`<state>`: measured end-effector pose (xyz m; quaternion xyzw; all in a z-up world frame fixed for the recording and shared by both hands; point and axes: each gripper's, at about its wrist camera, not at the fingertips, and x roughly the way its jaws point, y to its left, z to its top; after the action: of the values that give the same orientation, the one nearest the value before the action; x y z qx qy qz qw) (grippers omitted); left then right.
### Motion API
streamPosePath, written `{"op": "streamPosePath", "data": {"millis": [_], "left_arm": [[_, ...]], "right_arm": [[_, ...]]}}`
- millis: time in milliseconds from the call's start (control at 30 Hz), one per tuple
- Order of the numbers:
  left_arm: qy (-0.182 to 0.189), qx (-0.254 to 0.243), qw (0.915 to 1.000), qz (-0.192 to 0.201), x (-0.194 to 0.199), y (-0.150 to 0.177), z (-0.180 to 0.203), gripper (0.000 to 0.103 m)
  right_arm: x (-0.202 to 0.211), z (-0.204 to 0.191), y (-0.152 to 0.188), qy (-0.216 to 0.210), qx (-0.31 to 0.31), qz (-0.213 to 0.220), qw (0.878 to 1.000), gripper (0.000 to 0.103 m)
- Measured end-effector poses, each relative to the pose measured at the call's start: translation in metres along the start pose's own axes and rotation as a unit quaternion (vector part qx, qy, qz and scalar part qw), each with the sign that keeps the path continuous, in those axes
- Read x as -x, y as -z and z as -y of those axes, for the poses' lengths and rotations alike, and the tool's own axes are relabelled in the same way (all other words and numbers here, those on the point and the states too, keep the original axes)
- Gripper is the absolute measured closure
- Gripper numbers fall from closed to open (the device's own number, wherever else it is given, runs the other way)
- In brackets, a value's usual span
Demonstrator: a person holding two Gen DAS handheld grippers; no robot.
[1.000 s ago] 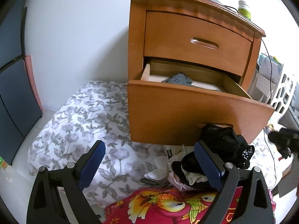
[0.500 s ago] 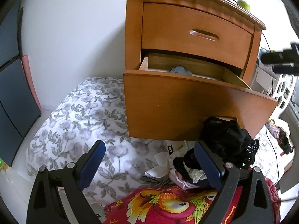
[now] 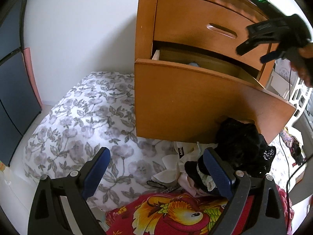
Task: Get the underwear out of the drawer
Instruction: 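Reach the right gripper into the drawer toward the grey-green socks, then close the right gripper on the grey-green socks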
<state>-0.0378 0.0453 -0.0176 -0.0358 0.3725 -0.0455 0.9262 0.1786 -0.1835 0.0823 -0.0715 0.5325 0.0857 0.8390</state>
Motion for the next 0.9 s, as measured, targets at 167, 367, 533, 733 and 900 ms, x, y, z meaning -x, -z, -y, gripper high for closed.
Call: {"op": "streamPosePath", "data": {"millis": [167,367,533,733,900], "left_arm": [[0.003,0.002,0.9999,-0.01,-0.005,0.001,-0.001,0.007],[0.007,0.008,0.9997,-0.021,-0.01,0.001,-0.004,0.007],[0.008,0.005,0.9996,-0.027,-0.012,0.002,-0.003,0.007],[0.011,0.002,0.9994,-0.032,-0.015,0.002,-0.003,0.007],[0.015,0.004,0.9992,-0.036,-0.017,0.002,-0.004,0.007]], "right_arm": [[-0.051,0.002,-0.012,0.003,0.003,-0.063,0.998,0.003],[-0.088,0.004,-0.018,0.017,0.026,-0.101,0.994,0.014],[-0.11,0.004,-0.02,0.018,0.031,-0.123,0.992,0.027],[-0.13,0.001,-0.022,0.032,0.04,-0.144,0.988,0.041],[-0.144,0.001,-0.024,0.041,0.041,-0.157,0.986,0.054]]}}
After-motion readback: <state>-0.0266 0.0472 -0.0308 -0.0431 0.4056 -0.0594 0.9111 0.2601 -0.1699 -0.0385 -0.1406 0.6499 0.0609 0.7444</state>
